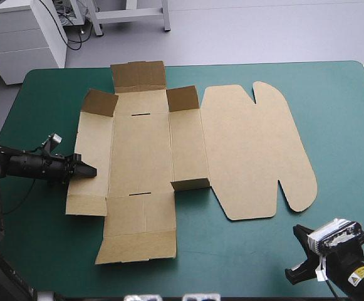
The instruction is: Fold the box
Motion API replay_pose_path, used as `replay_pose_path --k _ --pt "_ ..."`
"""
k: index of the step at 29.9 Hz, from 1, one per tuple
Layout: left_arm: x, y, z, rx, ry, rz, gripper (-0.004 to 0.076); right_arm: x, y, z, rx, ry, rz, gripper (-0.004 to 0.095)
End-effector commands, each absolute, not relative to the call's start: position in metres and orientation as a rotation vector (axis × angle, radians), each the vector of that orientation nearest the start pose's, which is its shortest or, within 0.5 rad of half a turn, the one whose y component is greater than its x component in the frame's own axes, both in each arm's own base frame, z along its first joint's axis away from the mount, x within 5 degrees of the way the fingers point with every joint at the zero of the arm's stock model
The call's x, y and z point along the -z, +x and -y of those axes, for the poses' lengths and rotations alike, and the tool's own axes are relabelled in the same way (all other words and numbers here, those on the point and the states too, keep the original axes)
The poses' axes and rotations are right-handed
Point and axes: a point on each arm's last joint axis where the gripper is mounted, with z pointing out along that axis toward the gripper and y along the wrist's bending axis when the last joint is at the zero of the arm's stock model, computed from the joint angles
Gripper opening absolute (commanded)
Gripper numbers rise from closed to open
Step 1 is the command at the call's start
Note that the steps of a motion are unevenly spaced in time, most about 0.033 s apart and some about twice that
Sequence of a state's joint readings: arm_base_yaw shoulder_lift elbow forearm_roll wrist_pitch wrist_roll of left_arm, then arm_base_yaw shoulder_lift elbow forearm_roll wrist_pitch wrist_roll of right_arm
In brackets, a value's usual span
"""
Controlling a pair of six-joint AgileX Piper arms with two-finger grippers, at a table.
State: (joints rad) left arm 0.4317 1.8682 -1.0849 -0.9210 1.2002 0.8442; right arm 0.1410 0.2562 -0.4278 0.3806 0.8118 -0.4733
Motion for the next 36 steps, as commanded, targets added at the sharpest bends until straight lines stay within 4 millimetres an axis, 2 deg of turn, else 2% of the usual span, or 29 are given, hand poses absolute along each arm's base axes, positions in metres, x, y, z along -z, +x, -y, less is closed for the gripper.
replay_pose_path --k 1,3,16,21,23,28,36 --pt "-0.192 0.313 -0.057 1.263 -0.029 -2.674 0.0057 -0.288 0.049 -0.031 -0.248 -0.484 -1.932 -0.0019" --pt "-0.192 0.314 -0.056 1.266 -0.025 -2.673 -0.0008 -0.288 0.049 -0.031 -0.248 -0.484 -1.932 -0.0019" --pt "-0.193 0.317 -0.053 1.268 -0.011 -2.635 -0.0007 -0.288 0.049 -0.031 -0.248 -0.484 -1.932 -0.0019" --pt "-0.201 0.322 -0.051 1.326 -0.046 -2.549 -0.0007 -0.288 0.049 -0.031 -0.248 -0.484 -1.932 -0.0019" --pt "-0.207 0.323 -0.049 1.298 -0.002 -2.553 -0.0007 -0.288 0.049 -0.031 -0.248 -0.484 -1.932 -0.0019" --pt "-0.236 0.328 -0.037 1.141 0.216 -2.577 -0.0007 -0.288 0.049 -0.031 -0.248 -0.484 -1.932 -0.0019" --pt "-0.321 0.346 -0.003 0.940 0.423 -2.458 -0.0007 -0.288 0.049 -0.031 -0.248 -0.484 -1.932 -0.0019"
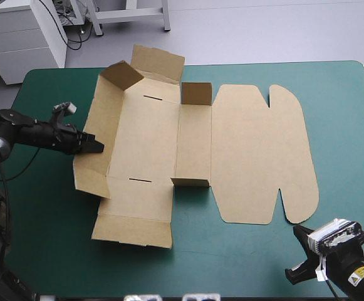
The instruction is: Fold the box
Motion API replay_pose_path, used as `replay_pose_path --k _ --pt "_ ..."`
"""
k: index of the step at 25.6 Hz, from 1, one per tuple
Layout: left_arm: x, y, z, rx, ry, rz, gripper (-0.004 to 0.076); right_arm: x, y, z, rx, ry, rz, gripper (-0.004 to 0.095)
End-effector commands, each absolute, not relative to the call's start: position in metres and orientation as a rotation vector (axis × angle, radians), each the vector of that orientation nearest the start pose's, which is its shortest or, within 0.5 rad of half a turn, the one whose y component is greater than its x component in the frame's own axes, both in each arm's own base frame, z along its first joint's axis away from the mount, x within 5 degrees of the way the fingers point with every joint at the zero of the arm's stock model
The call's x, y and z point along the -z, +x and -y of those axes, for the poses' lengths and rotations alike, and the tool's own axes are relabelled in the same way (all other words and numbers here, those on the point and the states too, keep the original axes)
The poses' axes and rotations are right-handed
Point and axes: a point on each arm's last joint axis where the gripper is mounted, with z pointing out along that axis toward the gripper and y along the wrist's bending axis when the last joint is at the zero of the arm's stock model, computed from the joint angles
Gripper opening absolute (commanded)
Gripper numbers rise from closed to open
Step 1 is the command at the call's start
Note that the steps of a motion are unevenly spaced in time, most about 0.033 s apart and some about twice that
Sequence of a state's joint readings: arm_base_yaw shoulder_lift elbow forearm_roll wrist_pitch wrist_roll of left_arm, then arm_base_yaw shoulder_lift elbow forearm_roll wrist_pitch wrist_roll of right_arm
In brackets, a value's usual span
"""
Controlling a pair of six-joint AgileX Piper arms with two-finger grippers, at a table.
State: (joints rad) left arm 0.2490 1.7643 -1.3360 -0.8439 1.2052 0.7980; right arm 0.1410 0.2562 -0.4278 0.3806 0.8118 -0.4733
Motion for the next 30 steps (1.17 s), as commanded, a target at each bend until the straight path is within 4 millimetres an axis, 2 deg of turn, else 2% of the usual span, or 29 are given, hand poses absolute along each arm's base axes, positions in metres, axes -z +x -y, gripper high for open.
replay_pose_path --k 1,6,13,14,18,22,27,30 --pt "-0.329 0.347 0.002 0.902 0.456 -2.458 -0.0007 -0.288 0.049 -0.031 -0.248 -0.484 -1.932 -0.0019" --pt "-0.371 0.352 0.031 0.608 0.624 -2.471 -0.0007 -0.288 0.049 -0.031 -0.248 -0.484 -1.932 -0.0020" --pt "-0.420 0.347 0.076 0.290 0.883 -2.330 -0.0007 -0.288 0.049 -0.031 -0.248 -0.484 -1.932 -0.0019" --pt "-0.432 0.343 0.088 0.238 0.937 -2.281 -0.0007 -0.288 0.049 -0.031 -0.248 -0.484 -1.932 -0.0019" --pt "-0.442 0.337 0.104 0.144 1.041 -2.212 -0.0007 -0.288 0.049 -0.031 -0.248 -0.484 -1.932 -0.0019" --pt "-0.441 0.331 0.123 0.061 1.150 -2.175 -0.0007 -0.288 0.049 -0.031 -0.248 -0.484 -1.932 -0.0019" --pt "-0.444 0.328 0.142 -0.131 1.224 -2.087 -0.0007 -0.288 0.049 -0.031 -0.248 -0.484 -1.932 -0.0019" --pt "-0.449 0.324 0.164 -0.287 1.284 -1.961 -0.0007 -0.288 0.049 -0.031 -0.248 -0.484 -1.932 -0.0019"
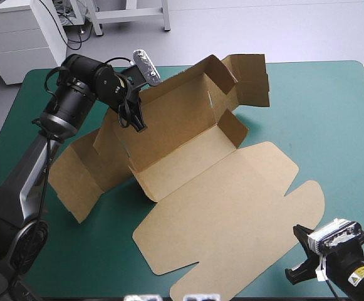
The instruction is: Fold the box
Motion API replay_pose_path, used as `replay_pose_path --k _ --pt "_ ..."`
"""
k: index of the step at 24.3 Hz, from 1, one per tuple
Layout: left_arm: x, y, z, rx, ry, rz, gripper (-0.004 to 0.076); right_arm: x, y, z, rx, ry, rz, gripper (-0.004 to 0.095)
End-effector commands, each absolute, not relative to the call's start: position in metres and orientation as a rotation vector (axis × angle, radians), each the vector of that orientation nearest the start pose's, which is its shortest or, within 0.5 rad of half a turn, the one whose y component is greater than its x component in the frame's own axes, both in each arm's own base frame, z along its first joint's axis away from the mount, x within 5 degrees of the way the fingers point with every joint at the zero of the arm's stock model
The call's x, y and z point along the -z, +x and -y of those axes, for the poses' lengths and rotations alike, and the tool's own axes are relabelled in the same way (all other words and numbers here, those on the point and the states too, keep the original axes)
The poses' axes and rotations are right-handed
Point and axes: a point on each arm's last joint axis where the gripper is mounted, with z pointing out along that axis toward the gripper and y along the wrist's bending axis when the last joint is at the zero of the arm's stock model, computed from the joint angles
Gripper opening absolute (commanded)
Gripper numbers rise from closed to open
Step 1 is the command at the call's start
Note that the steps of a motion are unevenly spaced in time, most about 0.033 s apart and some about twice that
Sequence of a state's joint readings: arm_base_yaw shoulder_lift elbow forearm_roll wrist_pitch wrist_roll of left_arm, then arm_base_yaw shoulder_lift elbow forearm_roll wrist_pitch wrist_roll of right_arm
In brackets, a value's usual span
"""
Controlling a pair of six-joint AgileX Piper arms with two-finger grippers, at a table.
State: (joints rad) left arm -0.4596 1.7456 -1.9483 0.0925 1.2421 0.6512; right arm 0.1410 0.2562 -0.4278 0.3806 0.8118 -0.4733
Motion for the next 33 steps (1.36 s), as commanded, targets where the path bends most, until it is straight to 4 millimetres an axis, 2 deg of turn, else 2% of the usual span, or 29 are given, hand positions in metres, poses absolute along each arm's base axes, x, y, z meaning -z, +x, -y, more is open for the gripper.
replay_pose_path --k 1,5,10,13,19,25,33 --pt "-0.451 0.322 0.170 -0.331 1.322 -1.910 -0.0007 -0.288 0.049 -0.031 -0.248 -0.484 -1.932 -0.0019" --pt "-0.458 0.316 0.191 -0.357 1.387 -1.740 -0.0007 -0.288 0.049 -0.031 -0.248 -0.484 -1.932 -0.0019" --pt "-0.466 0.321 0.192 -0.454 1.371 -1.626 -0.0007 -0.288 0.049 -0.031 -0.248 -0.484 -1.932 -0.0019" --pt "-0.468 0.331 0.196 -0.528 1.353 -1.532 -0.0007 -0.288 0.049 -0.031 -0.248 -0.484 -1.932 -0.0019" --pt "-0.453 0.349 0.210 -0.590 1.436 -1.416 -0.0007 -0.288 0.049 -0.031 -0.248 -0.484 -1.932 -0.0019" --pt "-0.438 0.369 0.223 -0.682 1.449 -1.315 -0.0007 -0.288 0.049 -0.031 -0.248 -0.484 -1.932 -0.0019" --pt "-0.436 0.379 0.228 -0.759 1.437 -1.214 -0.0007 -0.288 0.049 -0.031 -0.248 -0.484 -1.932 -0.0019"
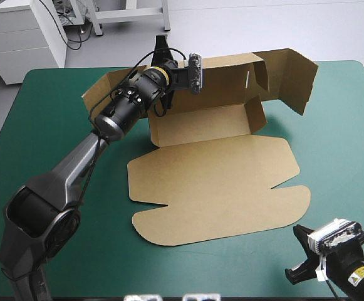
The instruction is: Fold the box
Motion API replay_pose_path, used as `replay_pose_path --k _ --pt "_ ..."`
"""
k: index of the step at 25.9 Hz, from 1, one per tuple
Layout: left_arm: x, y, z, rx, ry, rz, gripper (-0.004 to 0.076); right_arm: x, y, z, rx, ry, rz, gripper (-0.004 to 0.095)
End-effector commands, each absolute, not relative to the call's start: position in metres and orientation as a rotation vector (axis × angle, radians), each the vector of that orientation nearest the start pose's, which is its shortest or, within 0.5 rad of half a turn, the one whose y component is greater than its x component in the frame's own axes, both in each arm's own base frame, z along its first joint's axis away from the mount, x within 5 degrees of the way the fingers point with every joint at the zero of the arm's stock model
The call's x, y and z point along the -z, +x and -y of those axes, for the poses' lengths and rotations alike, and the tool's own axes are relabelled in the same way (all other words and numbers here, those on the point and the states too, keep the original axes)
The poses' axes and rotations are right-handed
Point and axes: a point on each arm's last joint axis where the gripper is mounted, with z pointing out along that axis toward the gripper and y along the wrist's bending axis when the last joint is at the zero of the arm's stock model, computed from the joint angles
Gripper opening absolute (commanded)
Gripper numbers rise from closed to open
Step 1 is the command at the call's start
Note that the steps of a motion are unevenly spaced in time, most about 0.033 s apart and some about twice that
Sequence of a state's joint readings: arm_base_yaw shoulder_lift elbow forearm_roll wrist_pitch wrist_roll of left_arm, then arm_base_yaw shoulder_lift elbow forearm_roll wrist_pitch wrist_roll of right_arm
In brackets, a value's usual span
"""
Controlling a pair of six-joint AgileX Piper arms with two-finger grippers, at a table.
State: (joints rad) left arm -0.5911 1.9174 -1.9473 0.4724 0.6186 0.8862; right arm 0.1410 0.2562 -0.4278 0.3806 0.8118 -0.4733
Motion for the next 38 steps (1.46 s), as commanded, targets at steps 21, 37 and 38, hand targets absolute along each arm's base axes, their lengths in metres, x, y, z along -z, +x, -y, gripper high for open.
replay_pose_path --k 21,37,38 --pt "-0.416 0.394 0.201 -0.800 1.346 -0.901 -0.0007 -0.288 0.049 -0.032 -0.254 -0.481 -1.930 -0.0019" --pt "-0.392 0.401 0.189 -0.689 1.308 -1.072 -0.0007 -0.292 0.051 -0.031 -0.245 -0.450 -1.884 -0.0019" --pt "-0.387 0.401 0.189 -0.687 1.320 -1.074 -0.0007 -0.292 0.051 -0.031 -0.245 -0.450 -1.884 -0.0019"
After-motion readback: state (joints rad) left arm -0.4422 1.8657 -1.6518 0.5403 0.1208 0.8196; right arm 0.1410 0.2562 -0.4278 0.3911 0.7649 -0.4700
